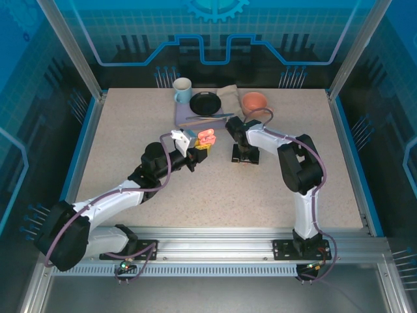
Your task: Insert the wireless bluetooth earbuds into the charging case
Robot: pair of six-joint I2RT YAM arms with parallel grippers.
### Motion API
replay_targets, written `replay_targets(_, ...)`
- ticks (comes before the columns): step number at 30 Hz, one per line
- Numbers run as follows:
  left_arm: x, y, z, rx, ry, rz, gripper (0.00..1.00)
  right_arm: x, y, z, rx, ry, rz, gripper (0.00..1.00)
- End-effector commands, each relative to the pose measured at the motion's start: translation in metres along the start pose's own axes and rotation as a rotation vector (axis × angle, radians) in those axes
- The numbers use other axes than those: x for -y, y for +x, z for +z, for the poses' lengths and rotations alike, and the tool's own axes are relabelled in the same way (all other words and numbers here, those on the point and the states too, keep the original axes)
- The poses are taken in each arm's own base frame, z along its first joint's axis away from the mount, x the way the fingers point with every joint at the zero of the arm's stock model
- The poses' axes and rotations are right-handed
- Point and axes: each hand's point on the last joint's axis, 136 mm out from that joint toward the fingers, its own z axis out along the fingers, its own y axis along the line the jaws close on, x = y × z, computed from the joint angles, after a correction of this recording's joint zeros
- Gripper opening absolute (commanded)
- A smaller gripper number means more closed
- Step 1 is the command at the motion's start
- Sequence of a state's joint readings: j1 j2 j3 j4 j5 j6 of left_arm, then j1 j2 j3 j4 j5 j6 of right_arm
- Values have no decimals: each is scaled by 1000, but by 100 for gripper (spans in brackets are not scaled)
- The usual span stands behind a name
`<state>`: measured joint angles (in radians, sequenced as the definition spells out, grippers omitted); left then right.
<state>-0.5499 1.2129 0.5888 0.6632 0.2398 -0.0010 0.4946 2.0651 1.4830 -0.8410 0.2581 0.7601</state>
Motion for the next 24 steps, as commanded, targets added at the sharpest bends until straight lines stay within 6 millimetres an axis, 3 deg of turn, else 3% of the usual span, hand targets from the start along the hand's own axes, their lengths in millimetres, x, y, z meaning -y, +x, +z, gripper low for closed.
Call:
replay_targets(1,3,-27,3,70,21,12,0,10,3,8,-29,41,19,59)
replay_targets(14,2,-26,3,70,21,10,0,11,3,7,-20,56,18,55)
replay_targets(24,3,-25,4,71,23,8,0,13,-3,8,-13,69,11,40)
